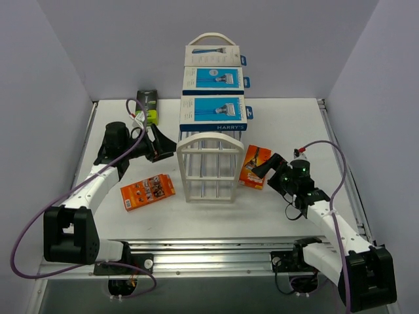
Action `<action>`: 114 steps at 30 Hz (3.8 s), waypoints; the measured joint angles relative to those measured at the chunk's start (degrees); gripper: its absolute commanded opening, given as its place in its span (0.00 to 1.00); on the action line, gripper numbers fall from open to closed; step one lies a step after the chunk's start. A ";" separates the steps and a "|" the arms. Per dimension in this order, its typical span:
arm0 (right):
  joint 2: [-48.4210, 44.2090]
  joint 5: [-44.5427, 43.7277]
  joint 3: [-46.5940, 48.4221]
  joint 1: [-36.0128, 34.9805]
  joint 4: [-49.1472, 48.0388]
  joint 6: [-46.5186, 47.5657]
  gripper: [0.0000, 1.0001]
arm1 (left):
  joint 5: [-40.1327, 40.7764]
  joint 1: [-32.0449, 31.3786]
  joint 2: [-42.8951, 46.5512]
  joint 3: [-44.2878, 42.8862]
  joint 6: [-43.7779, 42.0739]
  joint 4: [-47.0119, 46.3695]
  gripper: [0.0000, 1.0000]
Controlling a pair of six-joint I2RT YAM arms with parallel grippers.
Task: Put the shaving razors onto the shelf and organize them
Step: Grab a shaving razor with the right arm
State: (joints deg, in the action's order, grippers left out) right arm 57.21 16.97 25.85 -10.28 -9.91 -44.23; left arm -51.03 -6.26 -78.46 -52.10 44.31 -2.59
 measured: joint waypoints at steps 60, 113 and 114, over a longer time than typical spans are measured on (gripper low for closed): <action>14.64 -31.17 -18.86 -21.53 -33.31 -45.64 0.43 | -0.26 -0.42 0.00 0.00 0.37 0.44 0.94; -2.67 -15.85 7.30 12.39 -1.14 -13.40 0.00 | -0.55 -0.96 -0.13 0.00 0.42 -0.48 0.94; -1.44 -13.16 8.55 14.36 -0.94 -12.26 0.00 | -0.55 -0.96 -0.13 0.00 0.39 -0.42 0.94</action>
State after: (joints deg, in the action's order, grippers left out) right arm 55.77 3.81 34.39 4.08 -10.85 -56.49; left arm -51.57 -7.22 -78.59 -52.10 44.71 -3.01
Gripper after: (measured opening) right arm 0.016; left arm 0.941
